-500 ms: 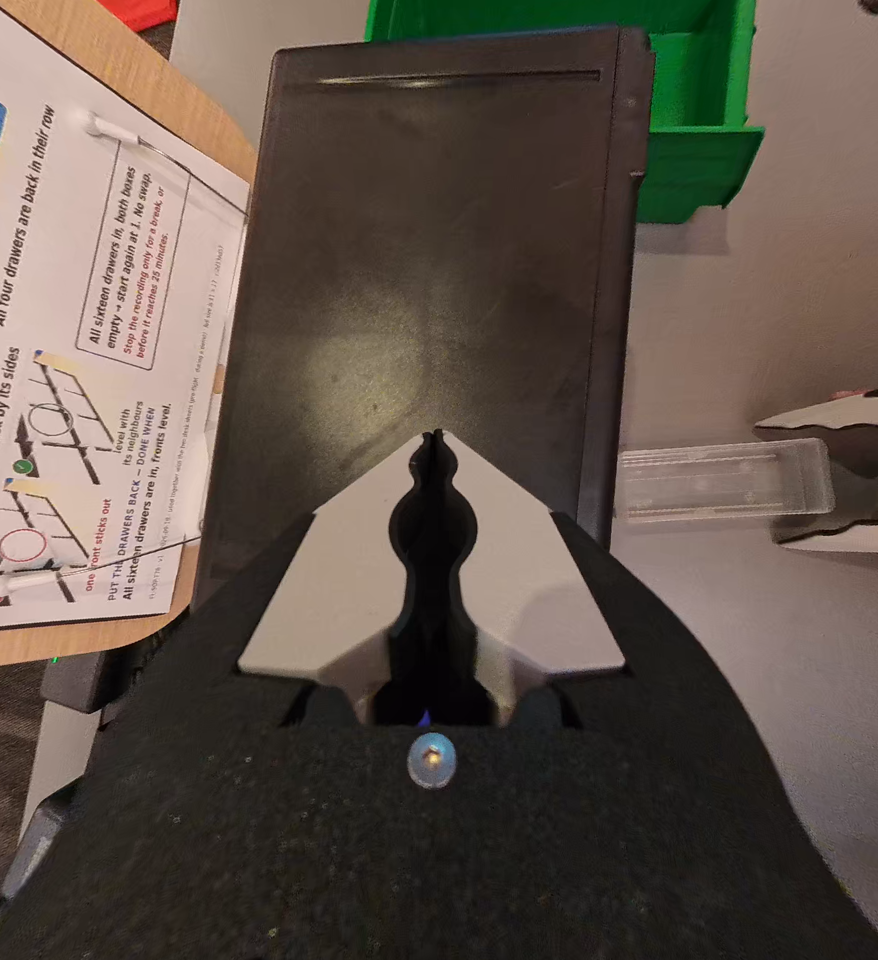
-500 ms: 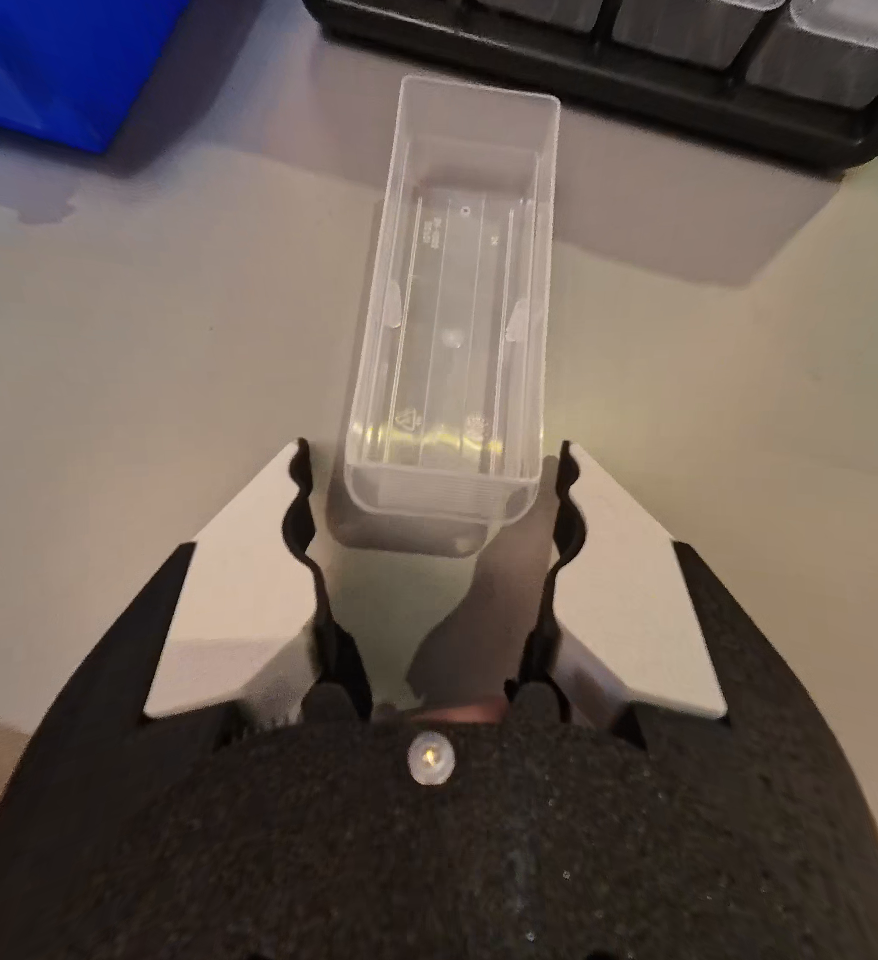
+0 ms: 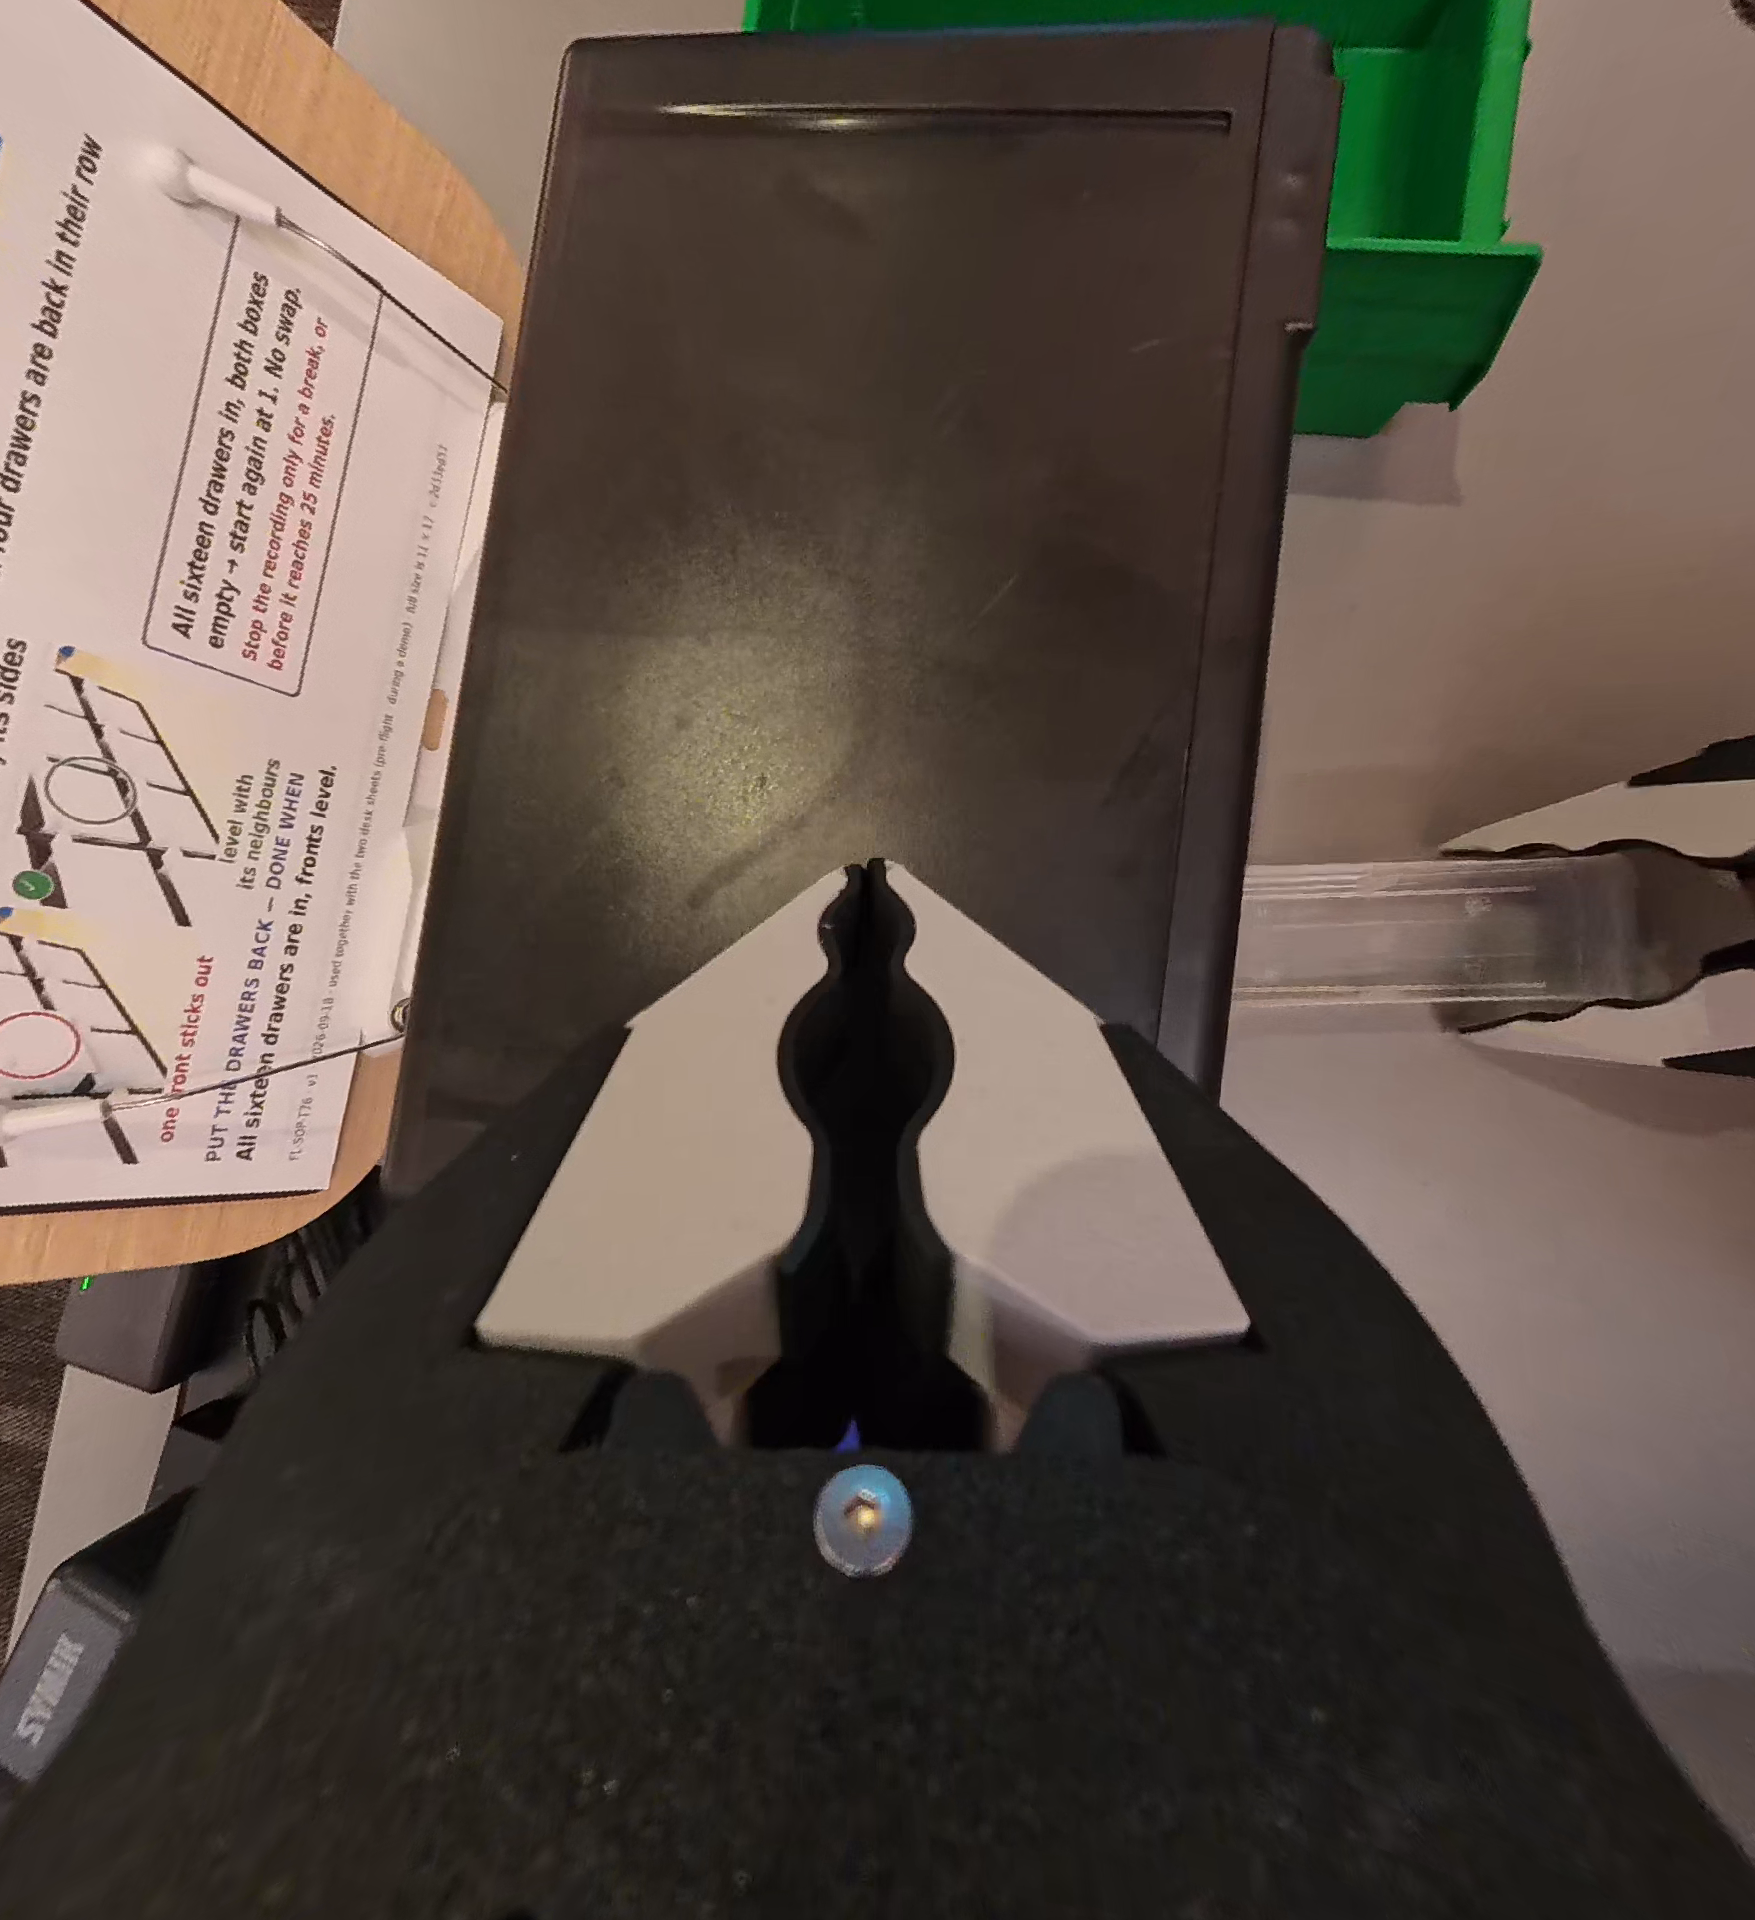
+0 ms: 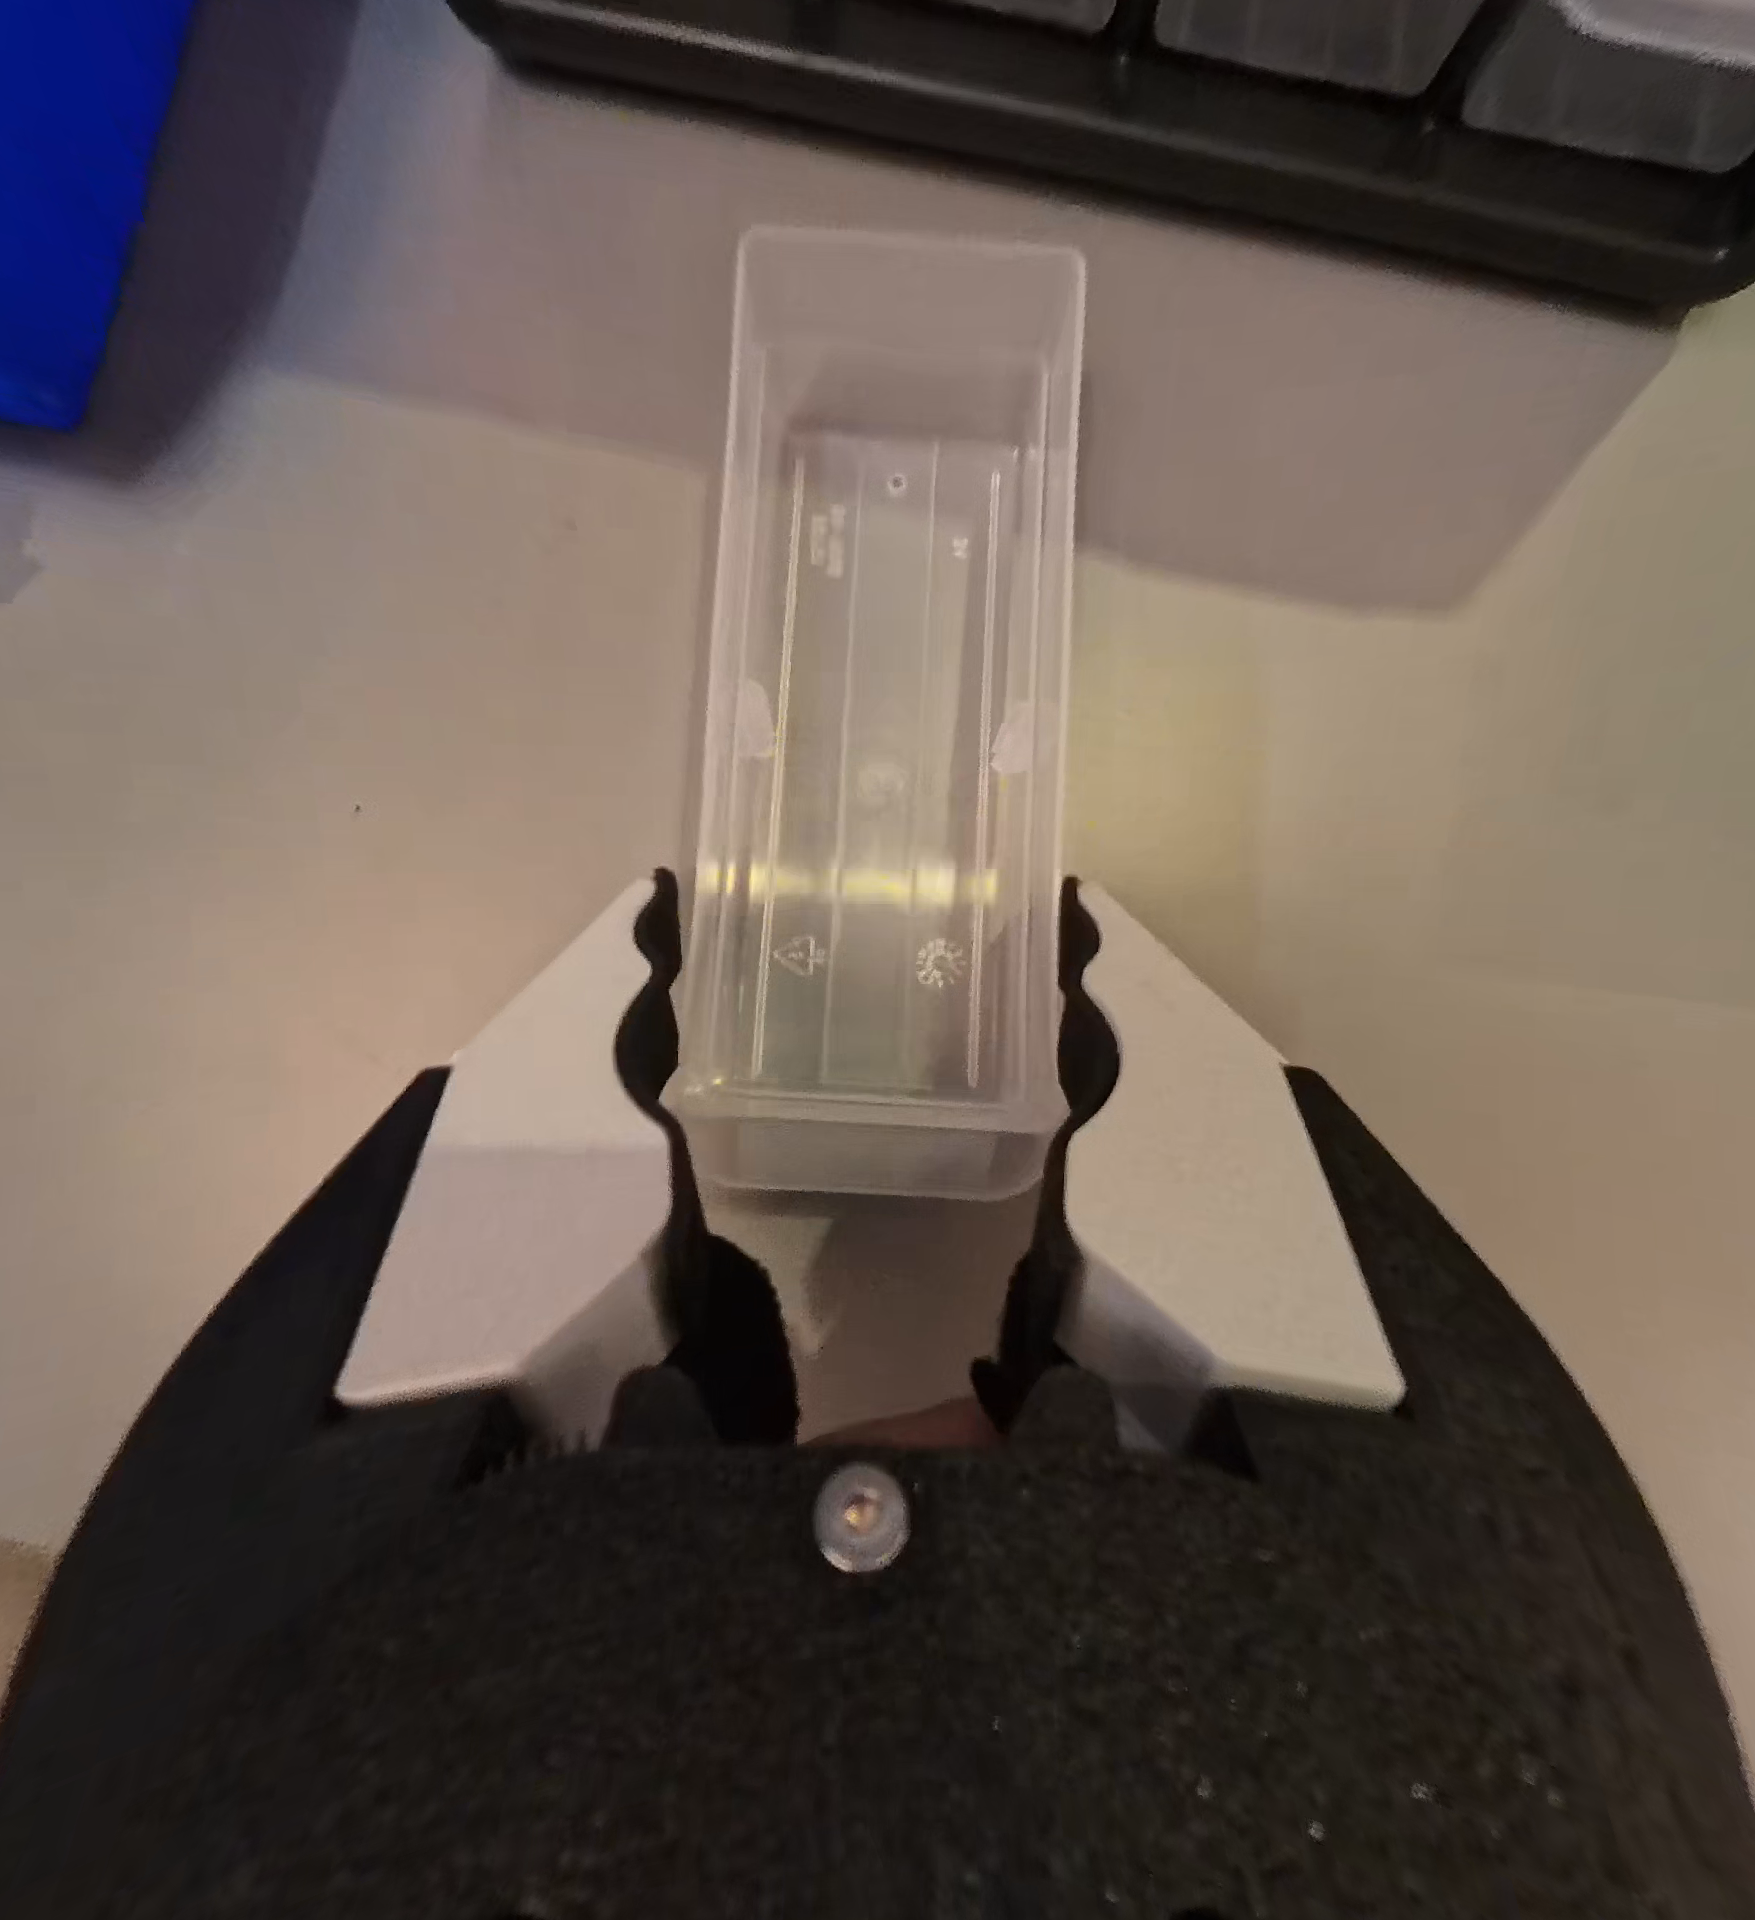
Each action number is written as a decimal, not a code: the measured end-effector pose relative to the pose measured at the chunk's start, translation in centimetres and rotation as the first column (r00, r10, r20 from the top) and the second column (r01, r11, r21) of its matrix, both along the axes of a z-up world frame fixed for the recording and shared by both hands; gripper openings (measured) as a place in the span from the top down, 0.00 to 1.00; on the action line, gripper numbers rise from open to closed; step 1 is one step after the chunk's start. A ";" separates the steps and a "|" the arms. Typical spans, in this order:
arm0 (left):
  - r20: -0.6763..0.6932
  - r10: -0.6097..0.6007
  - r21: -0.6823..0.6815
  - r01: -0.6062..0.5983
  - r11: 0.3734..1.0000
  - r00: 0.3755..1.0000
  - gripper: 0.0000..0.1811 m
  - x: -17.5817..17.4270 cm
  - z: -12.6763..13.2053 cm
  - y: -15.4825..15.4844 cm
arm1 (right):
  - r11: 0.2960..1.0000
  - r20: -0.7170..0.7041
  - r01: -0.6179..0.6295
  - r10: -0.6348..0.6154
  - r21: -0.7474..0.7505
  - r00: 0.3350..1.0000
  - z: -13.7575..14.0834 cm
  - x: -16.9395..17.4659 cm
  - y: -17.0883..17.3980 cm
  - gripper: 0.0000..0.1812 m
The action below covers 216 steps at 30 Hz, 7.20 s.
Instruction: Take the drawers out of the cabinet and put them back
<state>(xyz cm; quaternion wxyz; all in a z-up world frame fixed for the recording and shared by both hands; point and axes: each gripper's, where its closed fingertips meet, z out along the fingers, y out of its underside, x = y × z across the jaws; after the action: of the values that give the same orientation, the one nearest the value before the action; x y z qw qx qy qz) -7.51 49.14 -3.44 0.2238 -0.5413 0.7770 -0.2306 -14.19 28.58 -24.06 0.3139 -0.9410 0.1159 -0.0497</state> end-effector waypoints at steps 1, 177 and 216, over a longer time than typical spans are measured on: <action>0.001 0.003 -0.002 -0.003 1.000 1.000 1.00 0.0 0.0 0.0 | 1.000 0.012 0.005 -0.005 0.015 1.000 0.6 0.2 -0.1 0.60; -0.414 -0.434 0.441 0.593 0.674 0.800 1.00 -17.6 -8.6 -14.5 | 0.815 -0.172 -0.167 0.309 0.555 0.935 8.5 4.5 -4.2 0.82; 0.123 0.481 -0.090 -0.473 0.877 0.868 0.68 -13.0 -12.4 -19.4 | 0.442 0.357 -0.869 0.793 0.221 0.494 25.9 8.8 10.0 0.99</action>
<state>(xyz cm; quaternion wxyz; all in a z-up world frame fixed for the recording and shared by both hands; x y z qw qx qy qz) -20.55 29.75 -15.83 0.3128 -0.7048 0.5947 -0.2277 -5.44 38.60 1.80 0.4795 -0.7859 -0.3883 0.0398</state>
